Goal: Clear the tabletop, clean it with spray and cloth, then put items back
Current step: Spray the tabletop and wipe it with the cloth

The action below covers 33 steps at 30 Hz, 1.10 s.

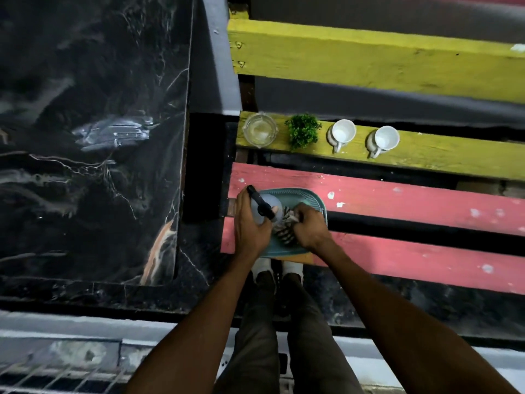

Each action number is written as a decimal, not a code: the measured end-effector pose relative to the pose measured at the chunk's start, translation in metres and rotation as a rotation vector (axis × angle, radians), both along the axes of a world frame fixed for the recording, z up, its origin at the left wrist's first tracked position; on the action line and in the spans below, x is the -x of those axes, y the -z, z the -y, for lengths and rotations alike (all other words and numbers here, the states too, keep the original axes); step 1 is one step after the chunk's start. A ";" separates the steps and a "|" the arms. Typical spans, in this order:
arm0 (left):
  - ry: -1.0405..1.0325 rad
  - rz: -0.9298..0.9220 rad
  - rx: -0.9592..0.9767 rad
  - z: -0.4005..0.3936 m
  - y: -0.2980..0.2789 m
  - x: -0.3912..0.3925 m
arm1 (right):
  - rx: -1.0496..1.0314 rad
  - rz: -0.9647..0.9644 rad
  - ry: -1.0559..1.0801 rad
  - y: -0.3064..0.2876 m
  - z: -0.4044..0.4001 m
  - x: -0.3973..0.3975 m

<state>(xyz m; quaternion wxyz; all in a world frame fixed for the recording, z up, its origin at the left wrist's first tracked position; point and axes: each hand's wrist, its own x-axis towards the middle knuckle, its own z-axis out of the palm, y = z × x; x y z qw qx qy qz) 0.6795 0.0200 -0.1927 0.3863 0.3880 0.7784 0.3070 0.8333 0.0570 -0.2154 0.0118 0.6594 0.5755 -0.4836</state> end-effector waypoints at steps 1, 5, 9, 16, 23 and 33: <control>-0.023 0.018 -0.004 0.001 -0.008 0.001 | 0.015 -0.022 0.066 -0.007 -0.001 -0.002; -0.100 0.119 -0.036 0.010 -0.057 0.009 | 0.023 -0.109 0.273 -0.045 0.000 -0.006; -0.110 0.155 -0.119 0.022 -0.113 0.020 | -0.053 -0.226 0.409 -0.094 -0.001 0.000; -0.188 0.172 -0.331 0.049 -0.193 0.055 | -0.272 -0.267 0.460 -0.189 -0.009 0.026; -0.430 0.185 -0.427 0.092 -0.239 0.104 | -0.646 -0.343 0.294 -0.266 -0.011 0.095; -0.590 0.254 -0.547 0.129 -0.238 0.204 | -0.545 -0.234 -0.482 -0.237 0.105 0.206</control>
